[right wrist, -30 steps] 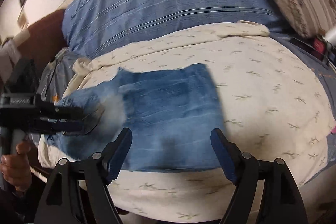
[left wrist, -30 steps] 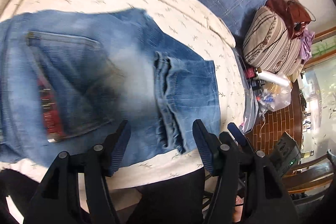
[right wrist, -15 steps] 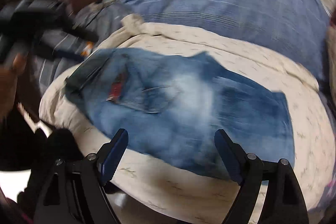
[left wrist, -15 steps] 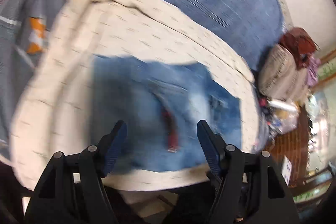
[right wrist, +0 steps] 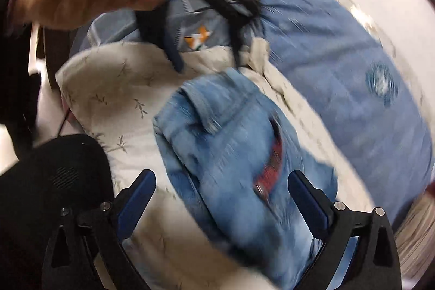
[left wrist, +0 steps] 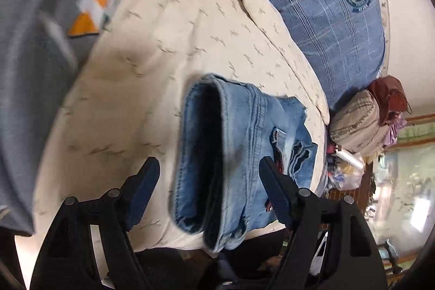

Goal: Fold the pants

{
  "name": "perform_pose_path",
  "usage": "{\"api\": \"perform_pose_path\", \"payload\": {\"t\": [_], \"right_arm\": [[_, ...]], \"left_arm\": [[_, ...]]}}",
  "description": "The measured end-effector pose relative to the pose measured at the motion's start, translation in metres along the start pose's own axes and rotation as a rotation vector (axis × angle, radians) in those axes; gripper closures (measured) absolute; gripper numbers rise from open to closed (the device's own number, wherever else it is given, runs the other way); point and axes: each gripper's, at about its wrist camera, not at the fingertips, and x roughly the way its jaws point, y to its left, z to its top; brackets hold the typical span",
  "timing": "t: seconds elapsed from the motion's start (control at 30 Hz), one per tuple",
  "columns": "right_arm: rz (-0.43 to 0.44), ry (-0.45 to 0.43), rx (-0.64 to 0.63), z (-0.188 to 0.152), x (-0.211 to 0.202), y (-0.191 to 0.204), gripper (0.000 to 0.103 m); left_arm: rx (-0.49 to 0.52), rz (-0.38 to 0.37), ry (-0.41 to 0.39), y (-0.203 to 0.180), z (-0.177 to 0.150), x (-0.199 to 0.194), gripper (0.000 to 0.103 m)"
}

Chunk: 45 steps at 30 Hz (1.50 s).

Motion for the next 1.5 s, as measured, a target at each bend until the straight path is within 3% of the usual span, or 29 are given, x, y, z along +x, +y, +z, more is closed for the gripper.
{"api": "perform_pose_path", "payload": {"t": [0.27,0.33,0.37,0.4,0.43,0.5,0.57,0.7,0.8,0.97,1.13,1.23,1.33,1.4,1.5], "right_arm": [[-0.008,0.040,-0.065,0.010,0.041,0.018,0.006],[0.022,0.037,-0.032,0.011,0.045,0.008,0.015],[0.047,0.042,-0.020,0.011,0.048,0.001,0.029],[0.069,0.043,-0.008,0.011,0.048,-0.003,0.034],[0.071,0.034,-0.010,0.011,0.044,-0.005,0.039],[0.053,0.005,-0.020,0.011,0.035,-0.005,0.056],[0.047,-0.025,0.009,0.011,0.025,-0.013,0.061],[0.053,-0.067,0.113,0.004,0.009,-0.039,0.066],[0.047,-0.104,0.206,-0.007,-0.007,-0.065,0.067],[0.057,-0.139,0.405,-0.040,-0.030,-0.110,0.067],[0.129,-0.109,0.724,-0.107,-0.040,-0.168,0.063],[0.195,-0.035,0.928,-0.162,-0.021,-0.194,0.057],[0.268,0.028,1.098,-0.208,-0.006,-0.204,0.046],[0.313,0.025,1.167,-0.228,-0.002,-0.207,0.032],[0.406,-0.028,1.250,-0.249,-0.002,-0.213,0.029]], "left_arm": [[0.007,0.052,0.107,-0.007,0.018,0.043,0.028],[0.003,0.047,0.116,-0.006,0.020,0.048,0.028],[0.007,0.037,0.112,-0.008,0.020,0.046,0.029],[0.011,0.022,0.106,-0.010,0.021,0.044,0.041],[0.014,0.006,0.099,-0.012,0.021,0.041,0.063],[0.037,-0.028,0.092,-0.021,0.018,0.036,0.084],[0.074,-0.008,0.072,-0.033,0.013,0.031,0.090],[0.125,0.012,0.045,-0.061,0.004,0.024,0.091],[0.157,0.028,0.036,-0.087,0.000,0.021,0.091],[0.294,0.072,0.029,-0.158,-0.012,0.027,0.090],[0.457,0.100,0.095,-0.240,-0.029,0.073,0.081],[0.546,0.153,0.157,-0.276,-0.042,0.127,0.077],[0.563,0.213,0.229,-0.288,-0.051,0.180,0.075],[0.559,0.263,0.261,-0.292,-0.055,0.202,0.075],[0.619,0.312,0.277,-0.303,-0.059,0.203,0.075]]}}
